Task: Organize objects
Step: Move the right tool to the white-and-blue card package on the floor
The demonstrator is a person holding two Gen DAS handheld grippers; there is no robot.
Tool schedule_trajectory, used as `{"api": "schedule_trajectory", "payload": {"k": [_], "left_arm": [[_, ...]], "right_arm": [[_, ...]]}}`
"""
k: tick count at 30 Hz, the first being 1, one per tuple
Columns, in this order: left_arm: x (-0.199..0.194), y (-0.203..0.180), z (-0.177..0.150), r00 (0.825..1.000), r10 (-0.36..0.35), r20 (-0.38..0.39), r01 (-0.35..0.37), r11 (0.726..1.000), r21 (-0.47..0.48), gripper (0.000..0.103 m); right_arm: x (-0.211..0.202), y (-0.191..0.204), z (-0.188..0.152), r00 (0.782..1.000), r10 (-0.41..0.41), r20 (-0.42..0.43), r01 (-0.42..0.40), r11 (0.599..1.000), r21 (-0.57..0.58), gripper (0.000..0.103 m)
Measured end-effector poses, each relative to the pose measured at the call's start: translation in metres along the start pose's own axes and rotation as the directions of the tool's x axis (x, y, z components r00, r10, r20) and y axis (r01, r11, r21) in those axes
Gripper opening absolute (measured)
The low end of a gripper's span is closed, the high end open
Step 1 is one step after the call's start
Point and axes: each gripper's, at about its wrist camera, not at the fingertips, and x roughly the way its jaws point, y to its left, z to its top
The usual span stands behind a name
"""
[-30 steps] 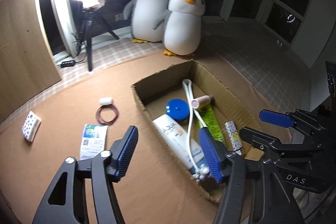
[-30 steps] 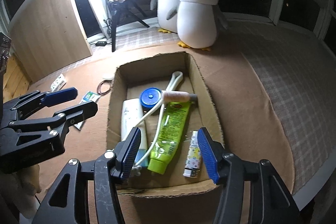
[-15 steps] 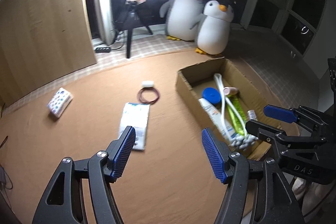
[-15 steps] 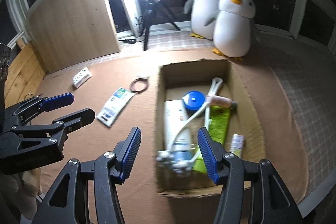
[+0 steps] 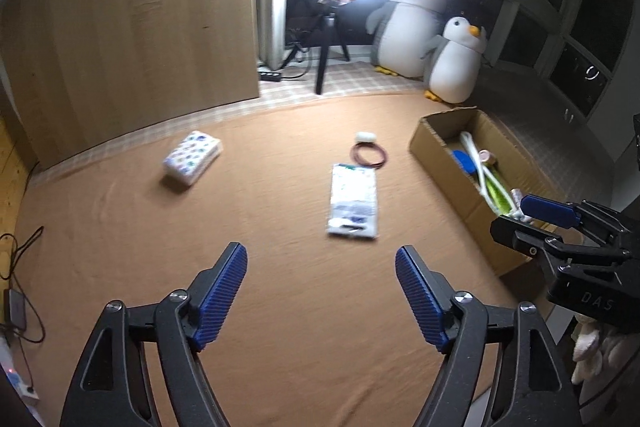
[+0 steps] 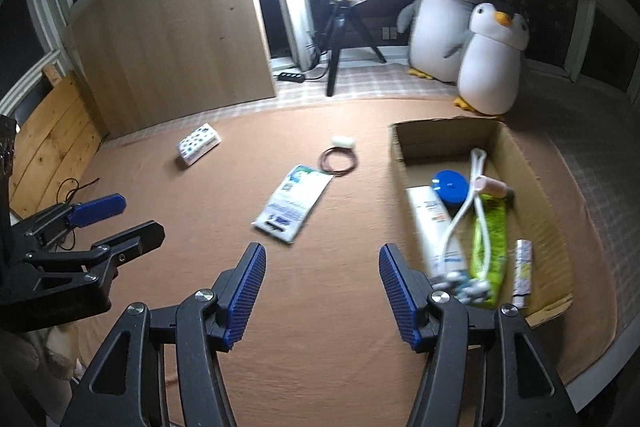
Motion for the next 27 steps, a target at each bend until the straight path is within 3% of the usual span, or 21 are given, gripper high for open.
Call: {"api": "schedule_trajectory", "payload": {"k": [7, 15, 27], "left_arm": [[-0.005, 0.058, -0.016, 1.0, 0.013, -0.001, -0.013, 1.0, -0.01, 0.082], [0.009, 0.103, -0.02, 1.0, 0.016, -0.017, -0.017, 0.999, -0.043, 0.082], [0.057, 0.104, -0.002, 0.999, 0.004, -0.044, -0.007, 0.998, -0.068, 0.082]], "right_arm": [[0.015, 0.037, -0.007, 0.999, 0.006, -0.032, -0.005, 0.999, 0.043, 0.058], [0.035, 0.046, -0.006, 0.998, -0.001, -0.066, 0.007, 0.995, 0.1, 0.059], [0.094, 0.022, 0.02, 0.986, 0.035, -0.162, -0.012, 0.99, 0.143, 0.064]]}}
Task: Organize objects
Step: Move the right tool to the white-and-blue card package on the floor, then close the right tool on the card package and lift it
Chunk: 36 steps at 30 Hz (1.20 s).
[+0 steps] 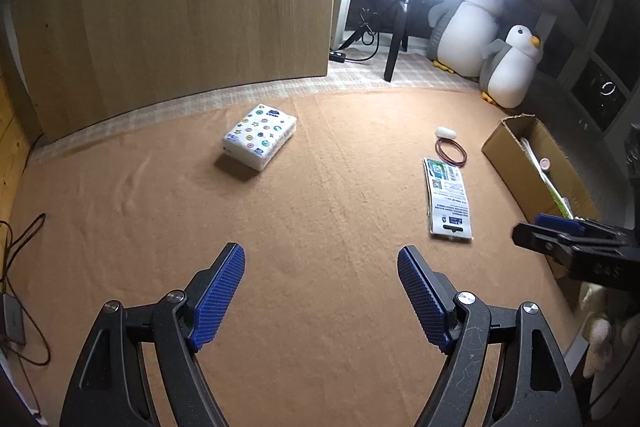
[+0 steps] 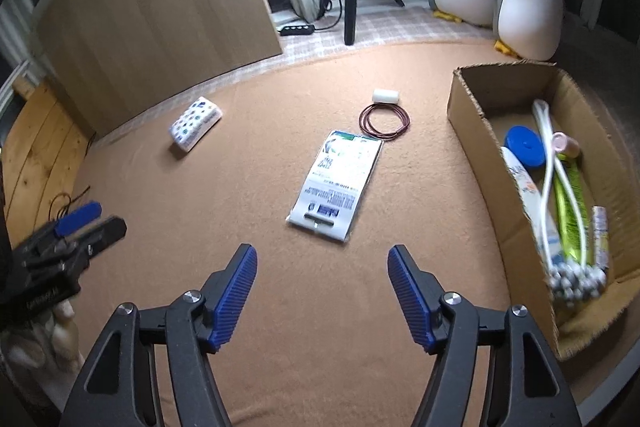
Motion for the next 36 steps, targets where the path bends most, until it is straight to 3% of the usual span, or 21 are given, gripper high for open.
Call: {"api": "schedule_trajectory", "payload": {"k": [9, 21, 26, 36], "left_arm": [[0.021, -0.013, -0.001, 0.999, -0.021, -0.03, 0.022, 1.0, 0.004, 0.082], [0.018, 0.023, -0.015, 0.999, -0.031, -0.009, 0.03, 0.995, -0.094, 0.082], [0.013, 0.038, -0.02, 0.999, -0.032, 0.002, 0.032, 0.992, -0.119, 0.082], [0.007, 0.051, -0.026, 1.0, -0.011, 0.005, 0.012, 0.99, -0.137, 0.082]], "right_arm": [[0.058, -0.01, 0.036, 0.994, -0.018, -0.11, 0.025, 0.998, 0.062, 0.065], [0.102, -0.005, 0.07, 0.968, -0.072, -0.241, 0.1, 0.989, 0.108, 0.071], [0.112, 0.001, 0.072, 0.951, -0.165, -0.263, 0.19, 0.979, 0.072, 0.071], [0.111, 0.007, 0.066, 0.941, -0.214, -0.263, 0.223, 0.975, 0.002, 0.068]]}}
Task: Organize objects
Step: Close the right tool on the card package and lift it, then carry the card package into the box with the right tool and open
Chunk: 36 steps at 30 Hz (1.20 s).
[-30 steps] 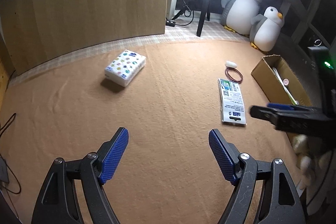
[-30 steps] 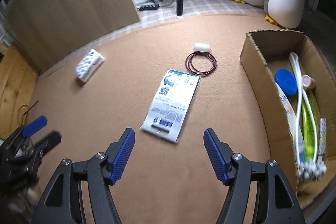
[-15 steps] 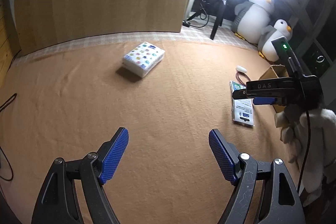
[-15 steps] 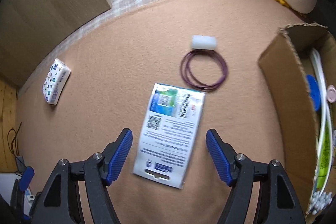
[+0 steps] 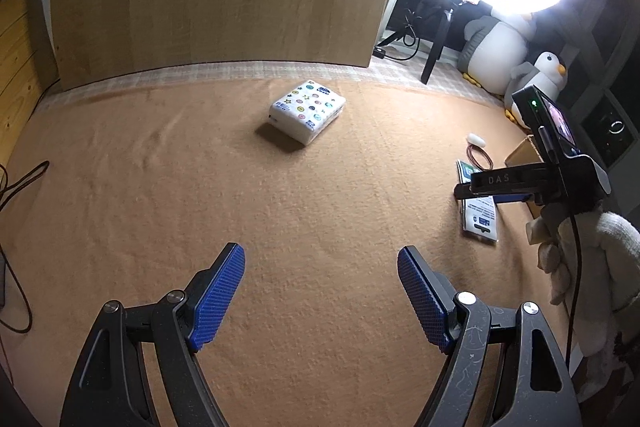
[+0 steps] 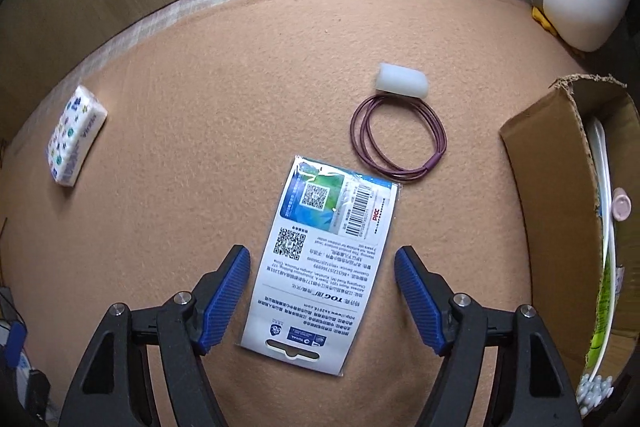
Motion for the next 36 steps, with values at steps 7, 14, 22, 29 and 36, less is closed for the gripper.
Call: {"api": "schedule_trajectory", "payload": {"k": [7, 14, 22, 29, 36], "left_arm": [[-0.003, -0.003, -0.003, 1.0, 0.009, -0.001, -0.009, 1.0, -0.003, 0.082], [-0.002, -0.012, -0.012, 0.999, 0.016, -0.028, -0.016, 1.0, 0.014, 0.082], [-0.001, -0.024, -0.018, 0.999, 0.013, -0.044, -0.013, 1.0, 0.01, 0.082], [0.0, -0.041, -0.025, 0.998, 0.016, -0.063, -0.014, 0.999, 0.031, 0.082], [-0.004, -0.056, -0.023, 0.998, 0.019, -0.057, -0.016, 0.999, 0.042, 0.082]], "right_arm": [[-0.008, -0.01, -0.015, 0.999, 0.048, 0.008, -0.048, 0.999, -0.01, 0.056], [-0.021, -0.029, -0.053, 0.992, 0.121, 0.036, -0.12, 0.992, -0.025, 0.055], [-0.056, -0.058, -0.083, 0.98, 0.164, 0.109, -0.162, 0.987, -0.022, 0.055], [-0.097, -0.071, -0.088, 0.968, 0.147, 0.202, -0.134, 0.988, -0.077, 0.055], [-0.12, -0.109, -0.084, 0.957, 0.113, 0.269, -0.104, 0.993, -0.048, 0.055]]}}
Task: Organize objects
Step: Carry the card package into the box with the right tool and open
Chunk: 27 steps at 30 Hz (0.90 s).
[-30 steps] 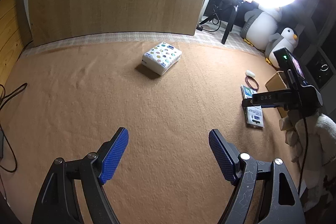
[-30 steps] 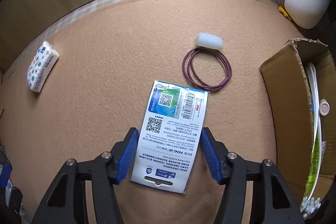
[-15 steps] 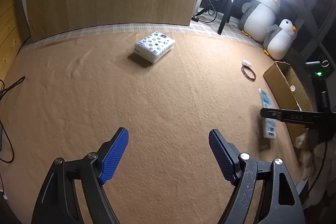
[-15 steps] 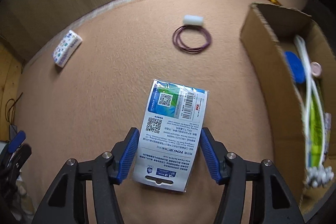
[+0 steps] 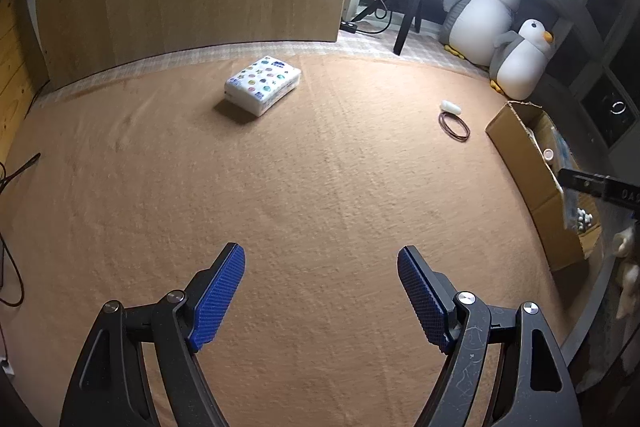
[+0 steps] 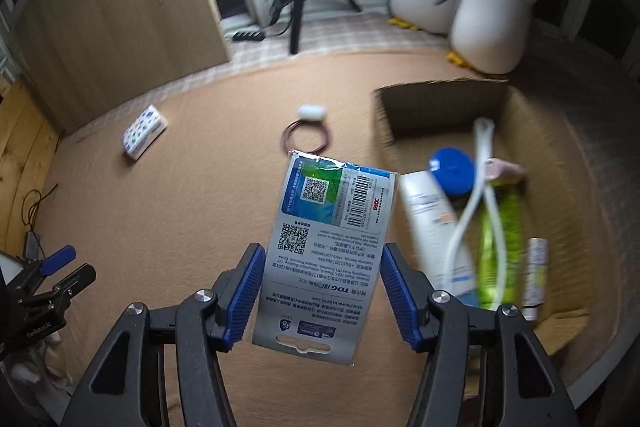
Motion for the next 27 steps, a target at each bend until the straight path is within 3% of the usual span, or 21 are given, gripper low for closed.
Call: {"api": "schedule_trajectory", "payload": {"k": [11, 19, 27], "left_arm": [[-0.008, -0.032, 0.005, 1.0, 0.001, 0.017, -0.001, 1.0, 0.032, 0.082], [-0.016, -0.05, 0.008, 0.999, 0.002, 0.041, -0.005, 0.998, 0.063, 0.082], [-0.019, -0.06, 0.011, 0.999, -0.009, 0.046, 0.006, 0.997, 0.079, 0.082]], "right_arm": [[-0.02, -0.068, 0.018, 0.997, -0.071, 0.041, 0.069, 0.996, 0.062, 0.055], [-0.003, -0.102, 0.03, 0.99, -0.137, 0.027, 0.134, 0.986, 0.1, 0.055], [0.014, -0.116, 0.032, 0.988, -0.151, -0.014, 0.152, 0.981, 0.123, 0.056]]}}
